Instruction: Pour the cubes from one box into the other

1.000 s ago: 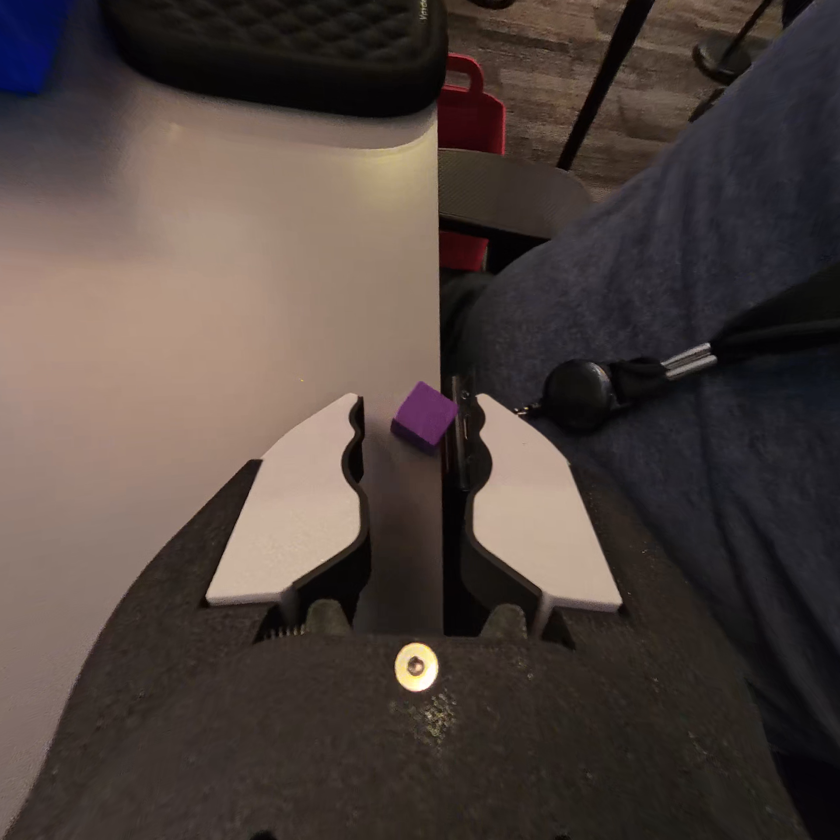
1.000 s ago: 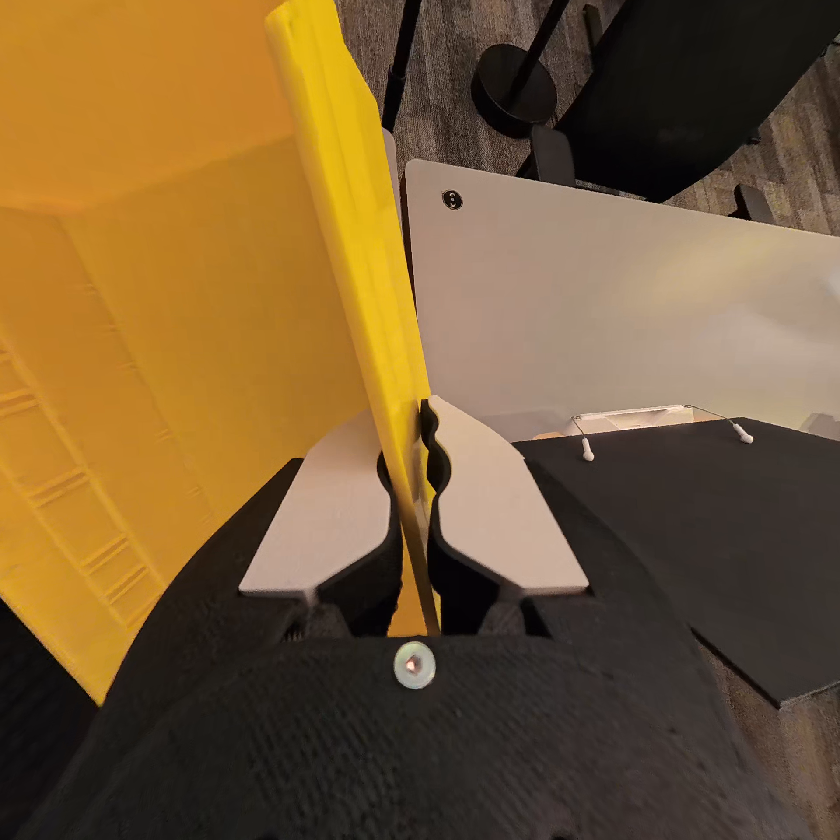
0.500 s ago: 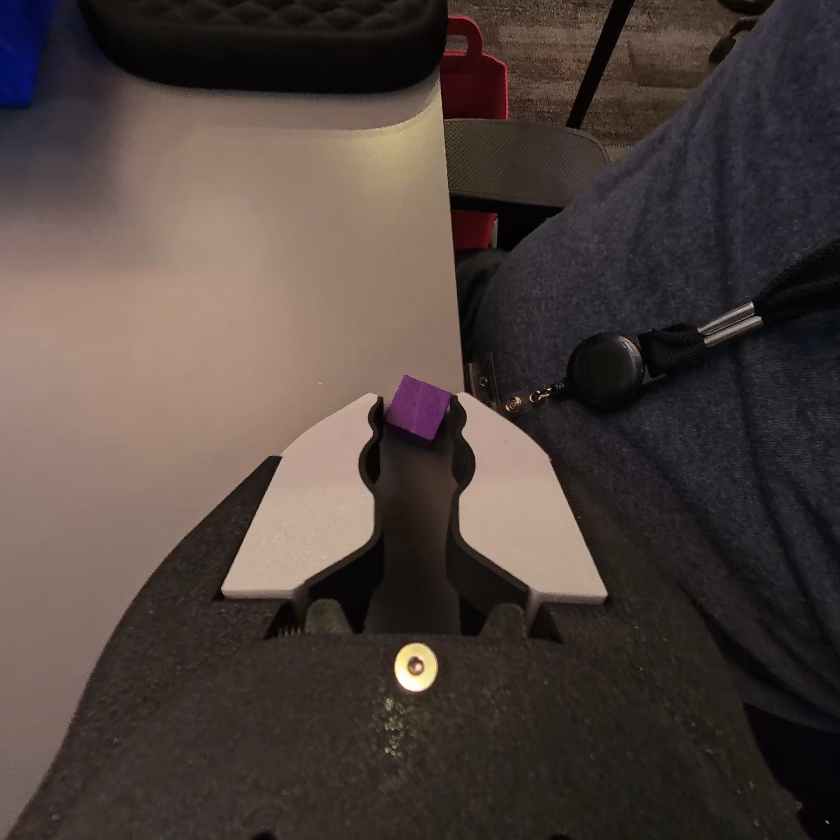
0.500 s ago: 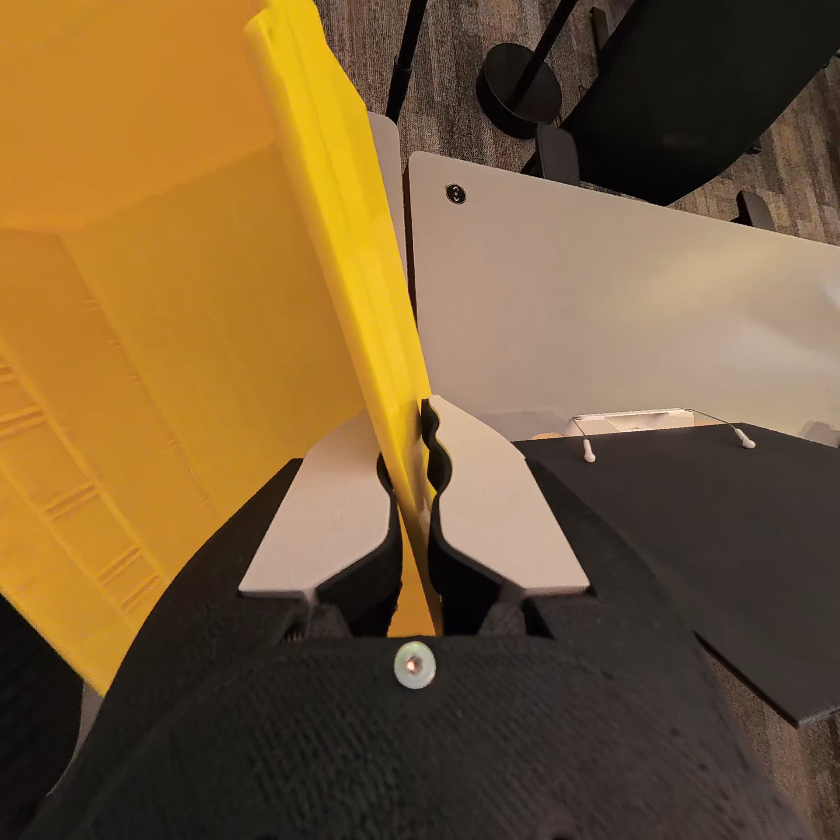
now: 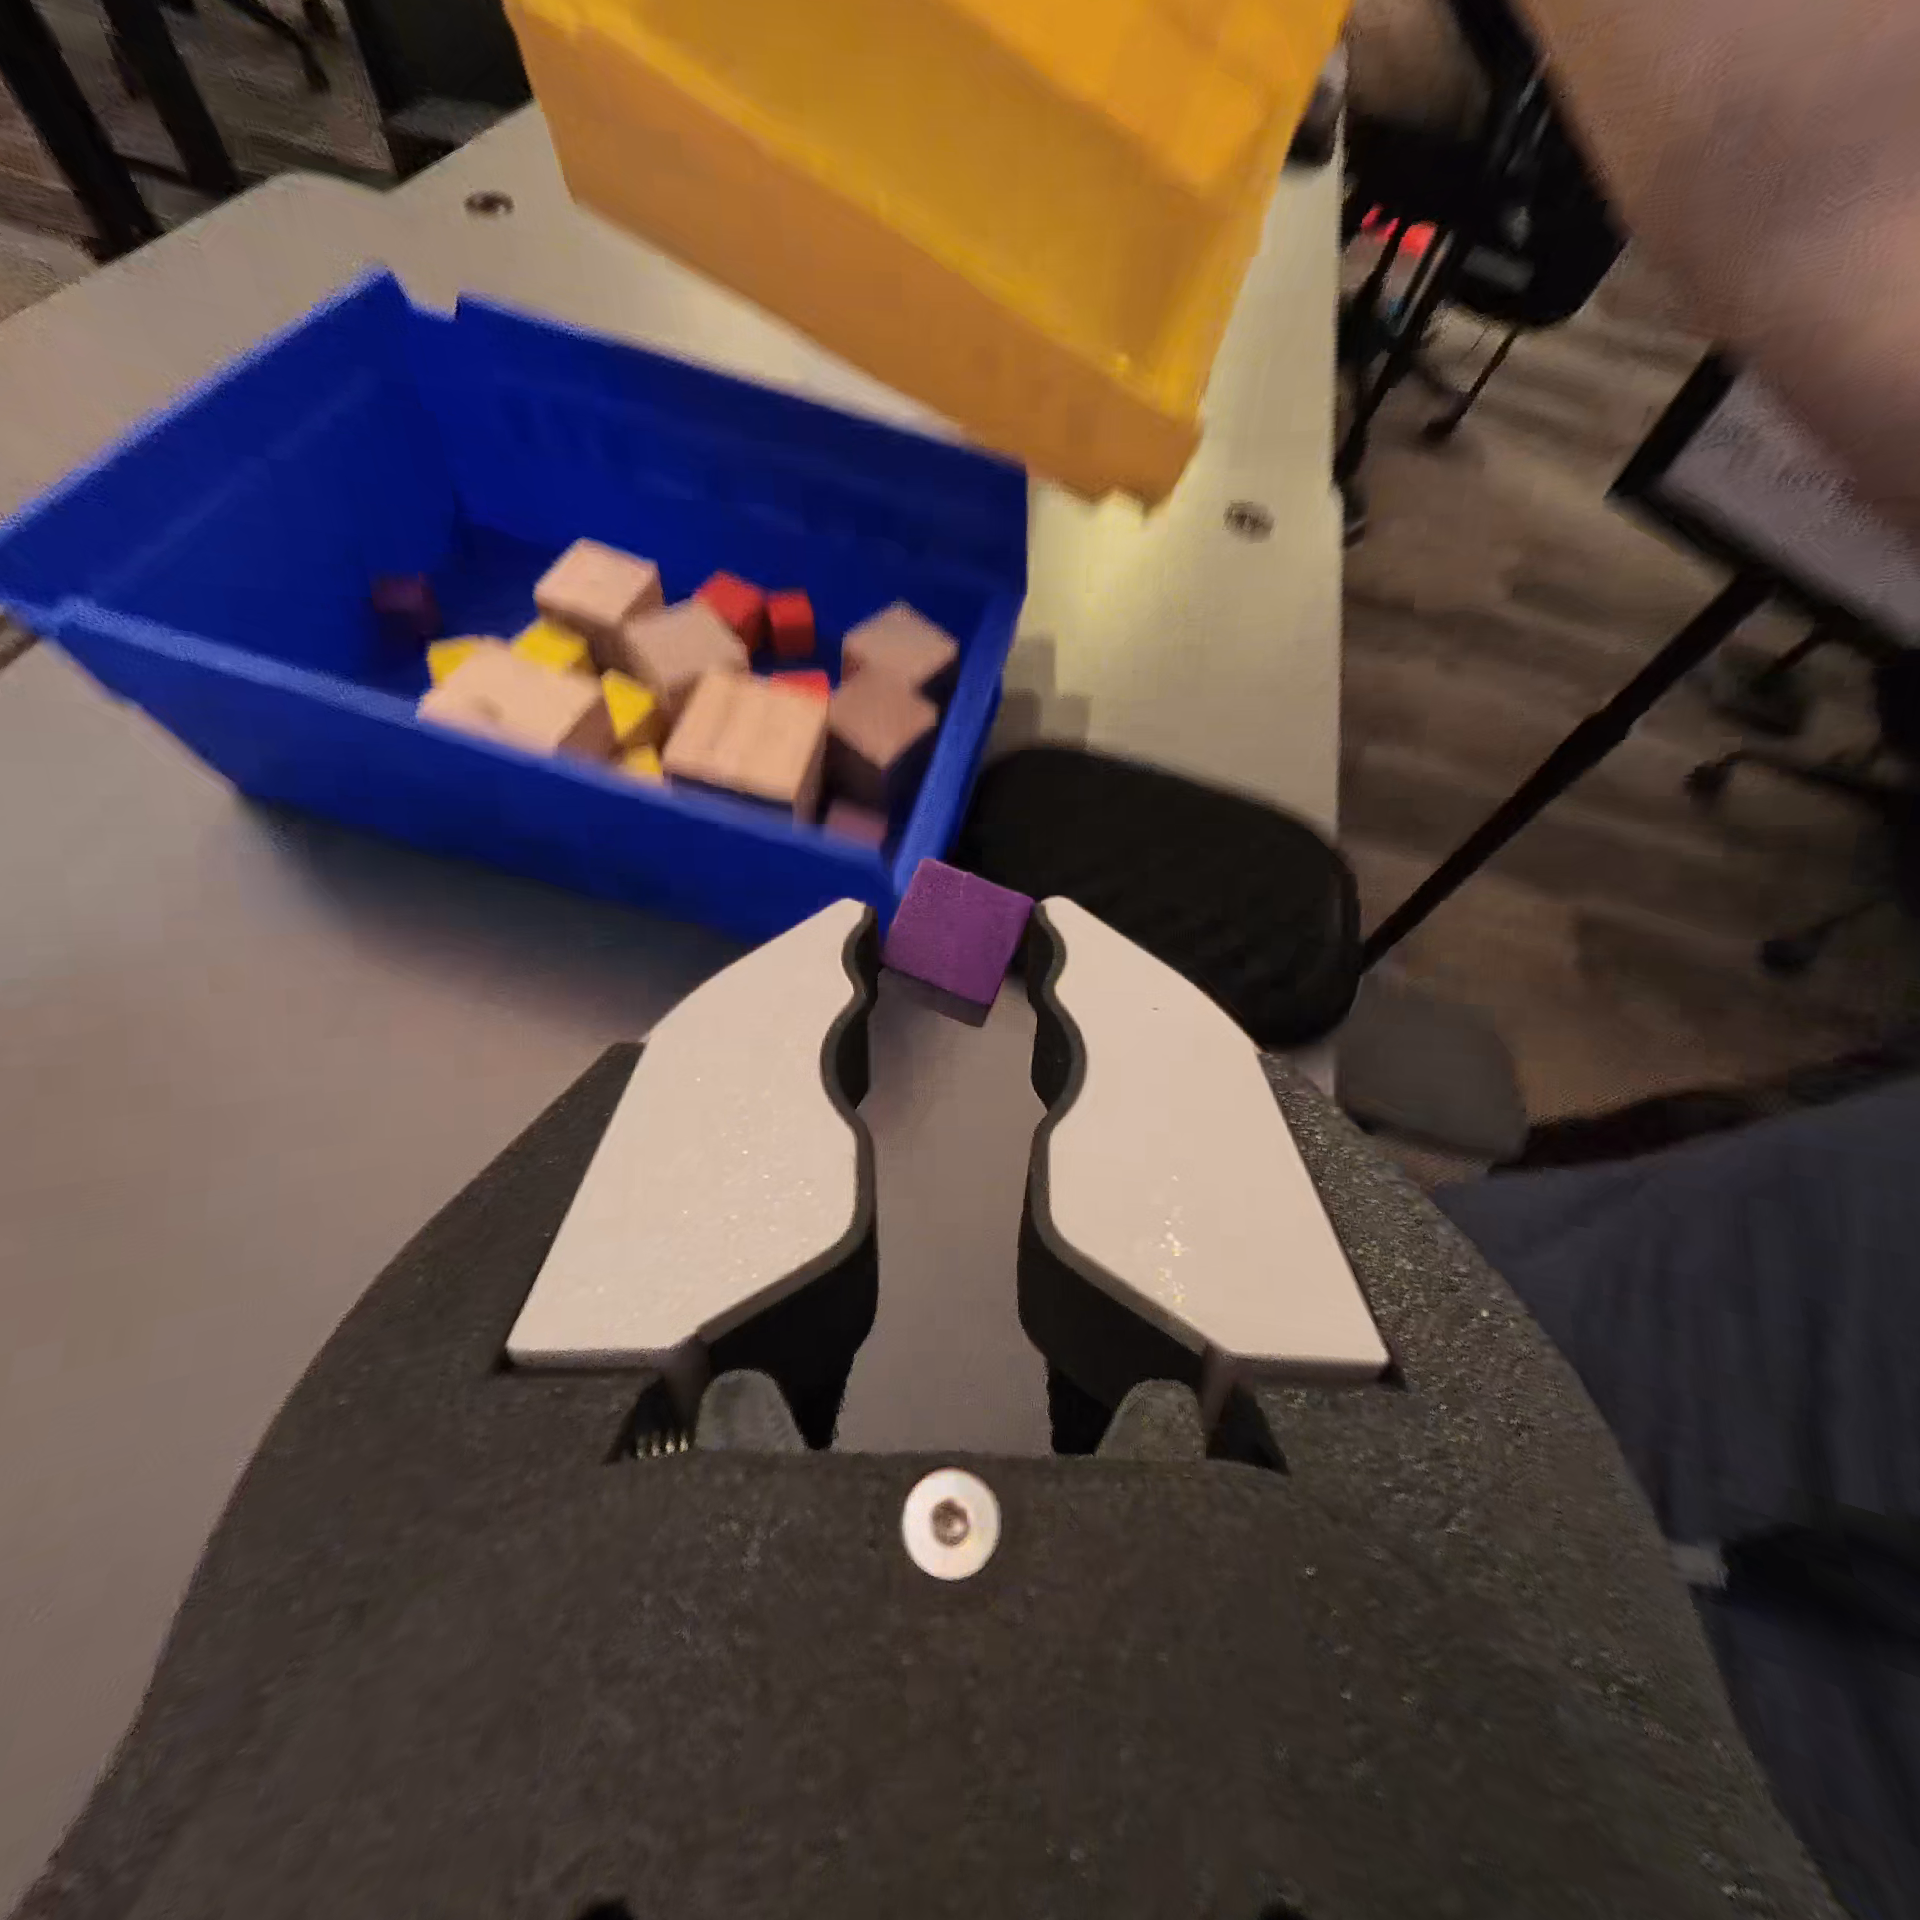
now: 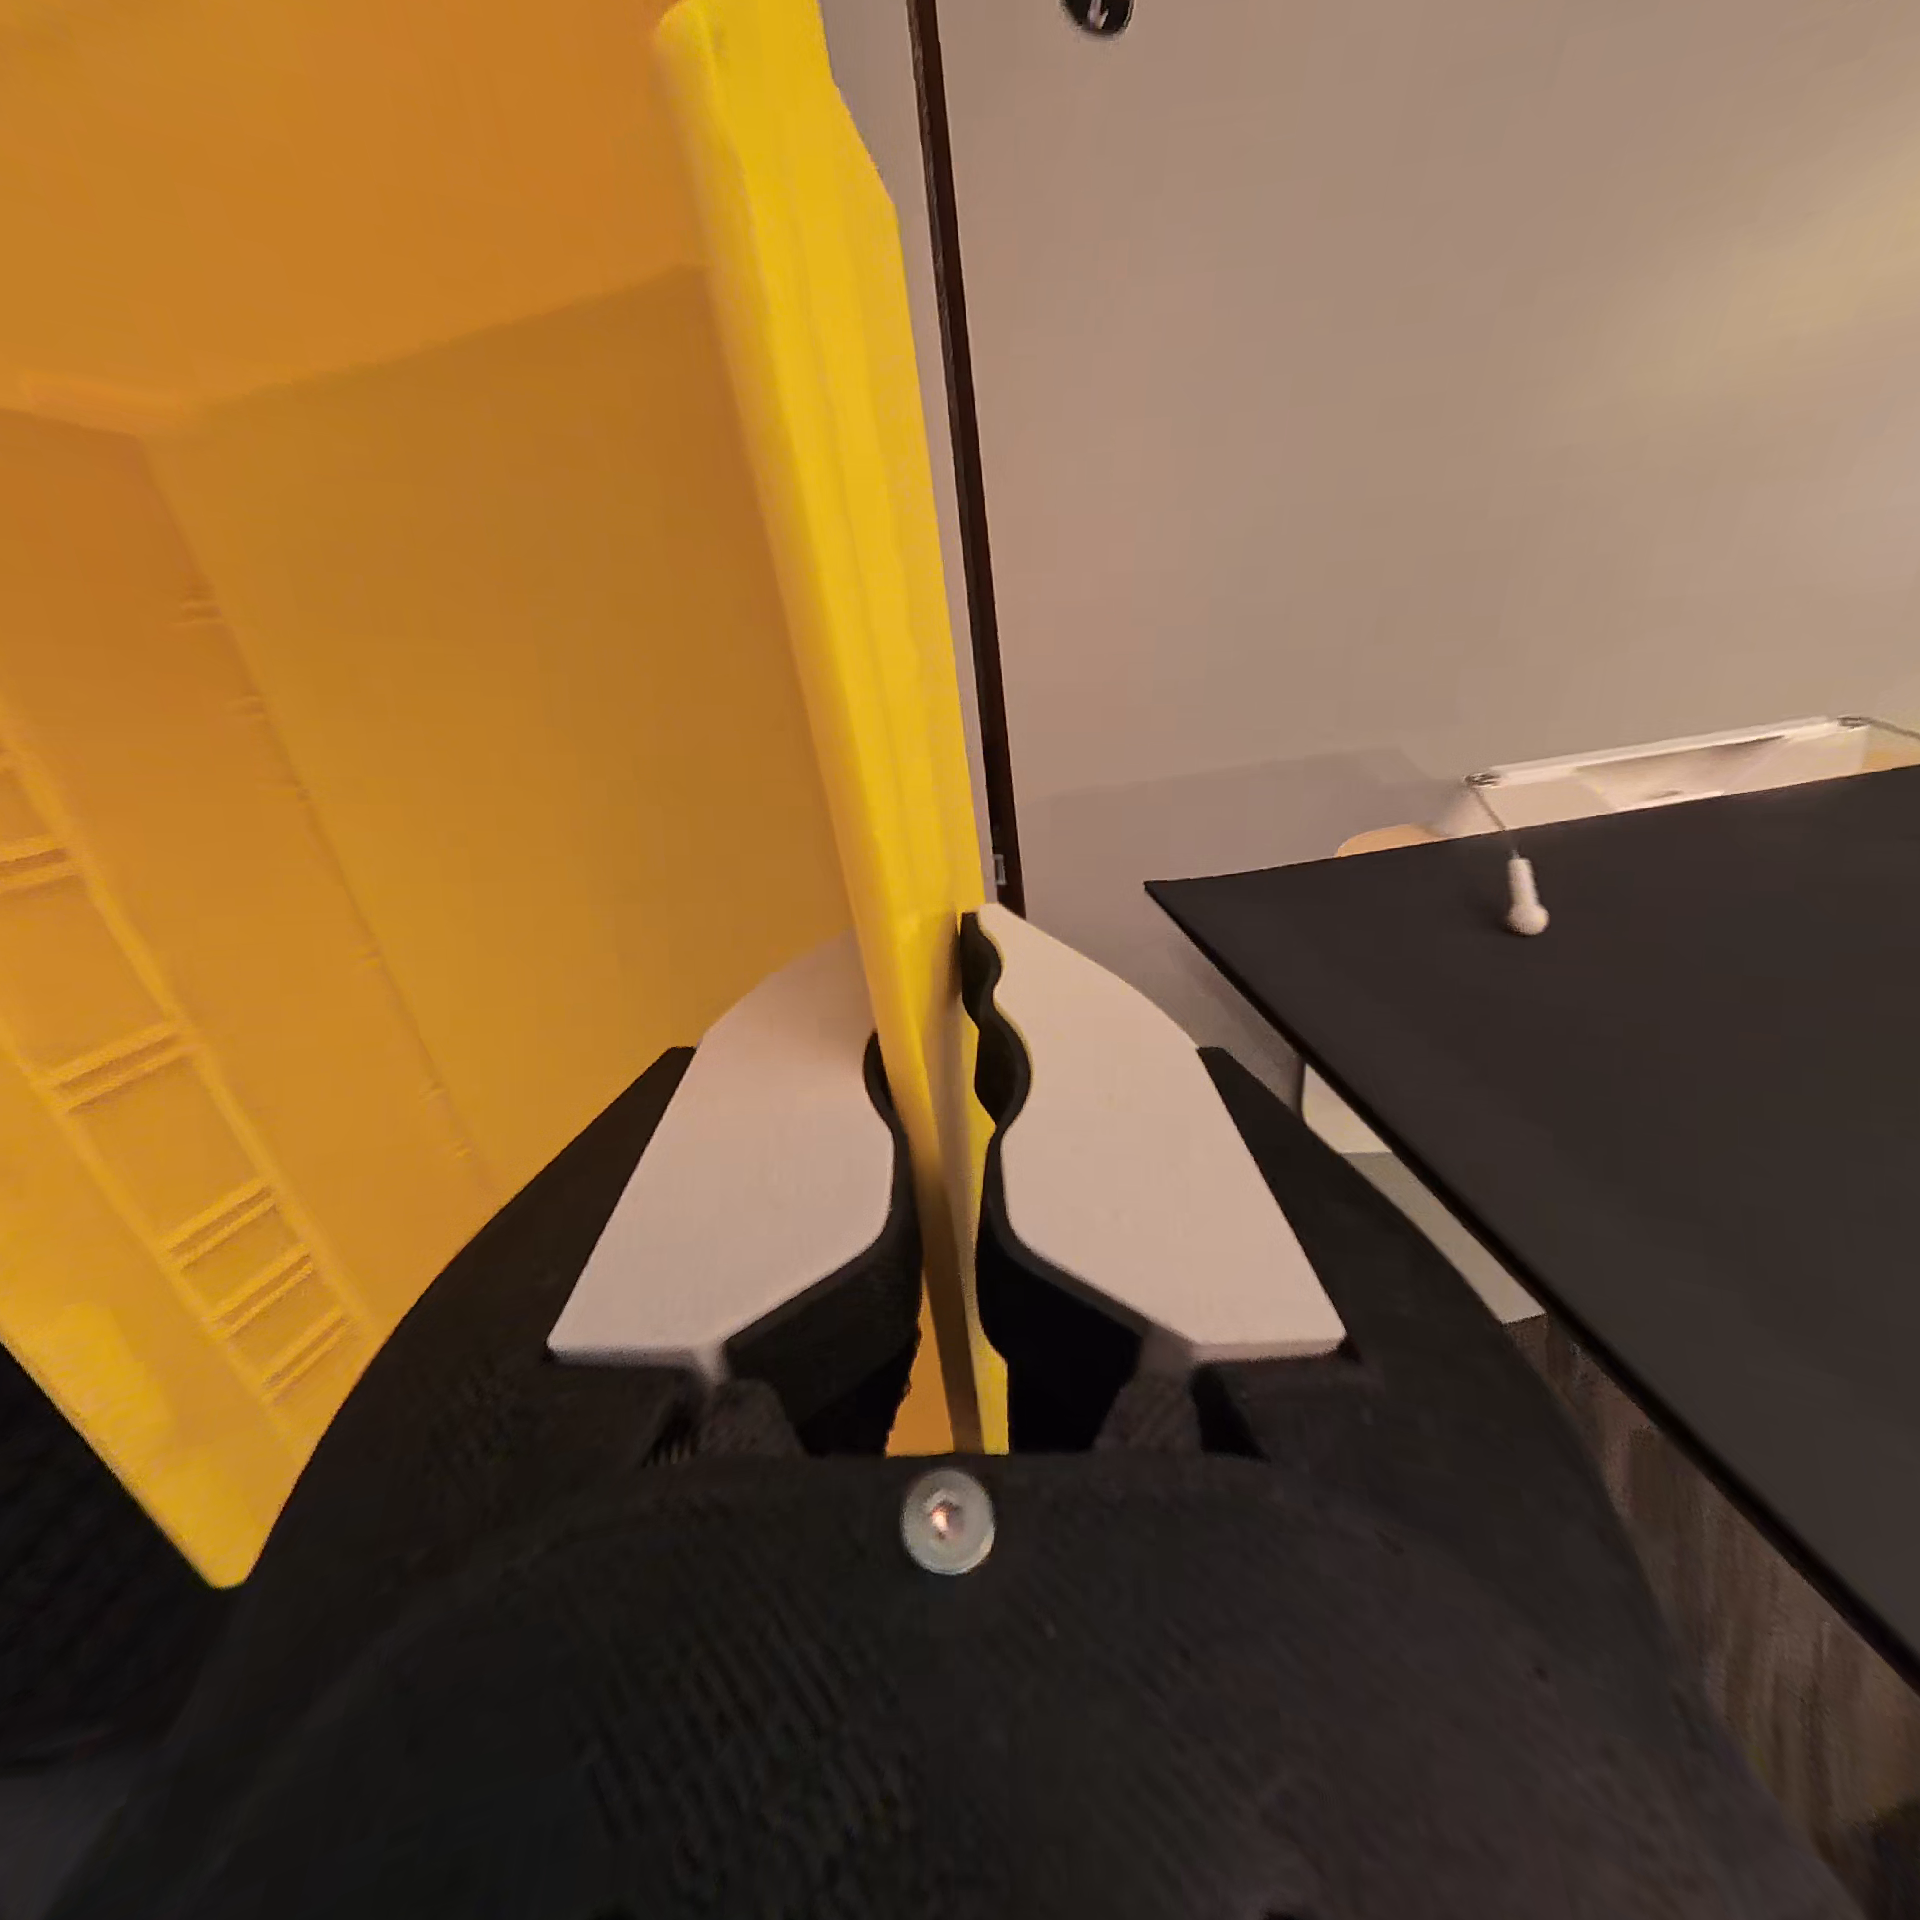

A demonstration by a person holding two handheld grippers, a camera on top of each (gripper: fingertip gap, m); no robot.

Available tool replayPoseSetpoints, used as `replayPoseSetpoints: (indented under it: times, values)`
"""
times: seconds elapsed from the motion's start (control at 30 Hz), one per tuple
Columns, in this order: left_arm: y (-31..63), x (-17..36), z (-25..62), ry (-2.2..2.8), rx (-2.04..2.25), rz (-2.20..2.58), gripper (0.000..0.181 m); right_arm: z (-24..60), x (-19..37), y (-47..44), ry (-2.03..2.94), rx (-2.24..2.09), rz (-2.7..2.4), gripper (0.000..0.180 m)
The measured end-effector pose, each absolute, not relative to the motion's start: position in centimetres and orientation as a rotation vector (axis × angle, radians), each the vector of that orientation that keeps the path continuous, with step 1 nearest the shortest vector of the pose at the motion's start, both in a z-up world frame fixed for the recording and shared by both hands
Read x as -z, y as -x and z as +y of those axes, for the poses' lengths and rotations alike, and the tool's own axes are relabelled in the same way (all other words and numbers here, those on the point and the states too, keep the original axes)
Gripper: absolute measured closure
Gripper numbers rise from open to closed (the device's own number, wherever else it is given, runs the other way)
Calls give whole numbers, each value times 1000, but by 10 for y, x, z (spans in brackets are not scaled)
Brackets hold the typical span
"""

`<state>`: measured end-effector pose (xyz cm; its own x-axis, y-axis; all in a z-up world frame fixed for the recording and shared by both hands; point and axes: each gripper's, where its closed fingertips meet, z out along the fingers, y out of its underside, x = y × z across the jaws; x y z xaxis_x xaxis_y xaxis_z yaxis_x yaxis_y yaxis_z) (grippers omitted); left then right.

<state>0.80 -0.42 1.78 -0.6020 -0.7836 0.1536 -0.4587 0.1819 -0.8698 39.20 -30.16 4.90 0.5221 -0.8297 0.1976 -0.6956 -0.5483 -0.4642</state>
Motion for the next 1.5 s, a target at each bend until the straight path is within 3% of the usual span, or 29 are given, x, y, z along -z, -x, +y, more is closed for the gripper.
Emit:
replayPoseSetpoints:
  times: [0.1, 0.23, 0.3, 0.37, 0.5, 0.77, 0.87, 0.97, 1.07, 1.5]
  values:
    - [-81, -37, -16, 1208, 1362, 2154, 154, -305, -34, -392, 2460, 545, 1292, 175]
    - [-180, -17, 2, 1261, 976, 2166, 153, -306, -24, -391, 2476, 542, 1287, 174]
    - [-216, -3, 18, 1375, 835, 2103, 135, -306, -23, -391, 2486, 548, 1268, 174]
    - [-236, 9, 24, 1436, 800, 2081, 132, -306, -23, -393, 2492, 555, 1245, 174]
    - [-251, 34, 45, 1561, 725, 2047, 130, -305, -28, -399, 2487, 567, 1207, 174]
    - [-225, 79, 92, 1961, 416, 2003, 97, -297, -28, -410, 2496, 599, 1139, 174]
    - [-213, 95, 86, 2148, 371, 2056, 95, -292, -23, -411, 2494, 585, 1134, 174]
    - [-205, 104, 77, 2359, 433, 2074, 114, -287, -17, -407, 2505, 566, 1127, 174]
    - [-201, 110, 62, 2619, 615, 2030, 149, -284, -14, -404, 2512, 554, 1124, 174]
    - [-148, 106, 147, 2768, 637, 1899, 162, -252, 1, -388, 2530, 385, 1191, 171]
